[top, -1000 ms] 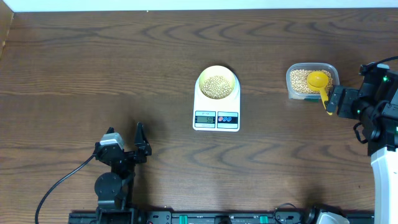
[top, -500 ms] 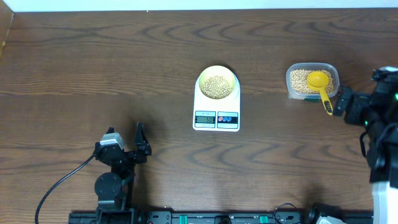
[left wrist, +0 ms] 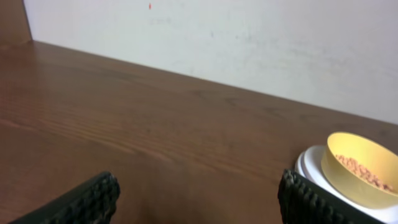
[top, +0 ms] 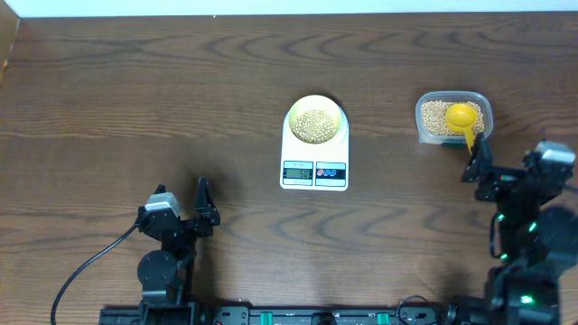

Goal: Scoop item into bowl and weigh 50g on scale

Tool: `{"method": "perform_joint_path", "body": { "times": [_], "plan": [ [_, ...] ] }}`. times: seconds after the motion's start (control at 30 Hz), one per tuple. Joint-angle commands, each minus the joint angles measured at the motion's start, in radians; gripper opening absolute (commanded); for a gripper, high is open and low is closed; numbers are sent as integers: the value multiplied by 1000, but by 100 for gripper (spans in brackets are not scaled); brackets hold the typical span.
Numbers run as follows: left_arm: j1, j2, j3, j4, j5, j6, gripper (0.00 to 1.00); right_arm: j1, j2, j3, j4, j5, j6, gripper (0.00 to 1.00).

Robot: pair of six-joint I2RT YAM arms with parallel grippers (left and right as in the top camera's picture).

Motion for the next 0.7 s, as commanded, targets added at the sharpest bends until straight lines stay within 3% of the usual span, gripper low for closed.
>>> {"method": "perform_joint_path", "body": {
  "times": [0.0,0.13,0.23,0.67],
  "plan": [
    [5,-6,-18,-39,-29,17,84,30,-96,-174,194,0,69,99],
    [5,-6,-18,-39,-29,17,84,34,-163,-349,436,1,73,99],
    [5,-6,-18,-39,-29,17,84,35,-219,-446,513,5,72,99],
    [5,-6,-18,-39,-29,17,84,61,-334,-442,268,83,68,99]
  ]
}}
